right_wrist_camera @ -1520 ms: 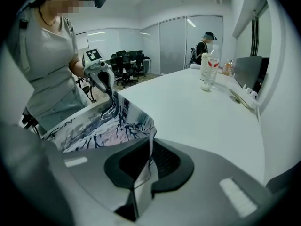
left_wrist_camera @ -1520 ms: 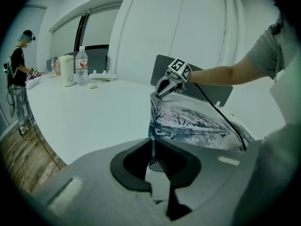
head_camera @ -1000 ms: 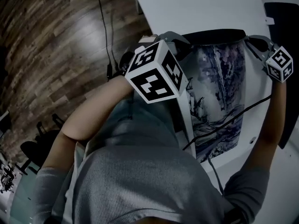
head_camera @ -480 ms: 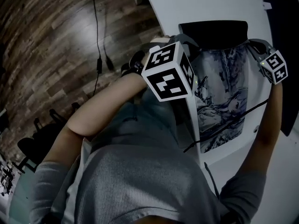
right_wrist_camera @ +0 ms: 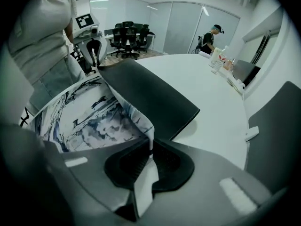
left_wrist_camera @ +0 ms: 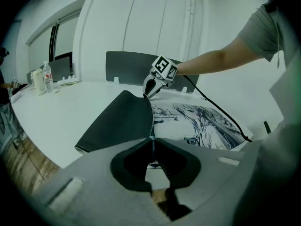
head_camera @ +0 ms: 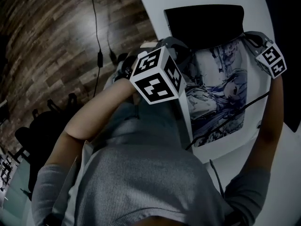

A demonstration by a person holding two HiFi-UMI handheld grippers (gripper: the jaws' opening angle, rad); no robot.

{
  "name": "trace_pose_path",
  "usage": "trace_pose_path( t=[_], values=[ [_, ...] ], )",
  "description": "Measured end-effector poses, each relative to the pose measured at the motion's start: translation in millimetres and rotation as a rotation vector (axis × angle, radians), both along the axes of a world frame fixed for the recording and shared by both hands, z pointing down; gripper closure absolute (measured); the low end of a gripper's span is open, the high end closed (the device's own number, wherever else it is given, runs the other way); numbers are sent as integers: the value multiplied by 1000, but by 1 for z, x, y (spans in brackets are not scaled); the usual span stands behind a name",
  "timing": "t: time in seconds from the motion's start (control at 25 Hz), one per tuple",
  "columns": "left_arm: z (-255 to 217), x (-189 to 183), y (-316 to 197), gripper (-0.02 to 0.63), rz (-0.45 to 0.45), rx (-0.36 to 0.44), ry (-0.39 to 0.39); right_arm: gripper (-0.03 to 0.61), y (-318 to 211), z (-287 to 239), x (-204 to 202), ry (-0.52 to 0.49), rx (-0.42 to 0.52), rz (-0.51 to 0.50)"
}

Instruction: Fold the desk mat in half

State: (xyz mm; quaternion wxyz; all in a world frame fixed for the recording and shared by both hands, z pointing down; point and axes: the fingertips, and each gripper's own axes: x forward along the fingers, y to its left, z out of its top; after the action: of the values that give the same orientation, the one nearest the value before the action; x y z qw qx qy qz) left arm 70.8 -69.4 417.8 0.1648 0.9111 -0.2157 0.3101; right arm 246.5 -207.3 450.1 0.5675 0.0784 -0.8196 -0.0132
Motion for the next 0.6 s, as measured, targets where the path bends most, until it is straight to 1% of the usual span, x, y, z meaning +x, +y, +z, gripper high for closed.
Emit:
trace_pose_path(
  t=[0.16,0.36,0.6],
  values=[
    [0,18,19,575,-18,-6,-7,552,19,1,18,-3,0,-21],
    [2,43,48,577,34,7,-47,552,39,1,35,-6,3,-41],
    [-4,67,75,577,70,4,-38,552,64,0,56,-5,-16,-51]
  ],
)
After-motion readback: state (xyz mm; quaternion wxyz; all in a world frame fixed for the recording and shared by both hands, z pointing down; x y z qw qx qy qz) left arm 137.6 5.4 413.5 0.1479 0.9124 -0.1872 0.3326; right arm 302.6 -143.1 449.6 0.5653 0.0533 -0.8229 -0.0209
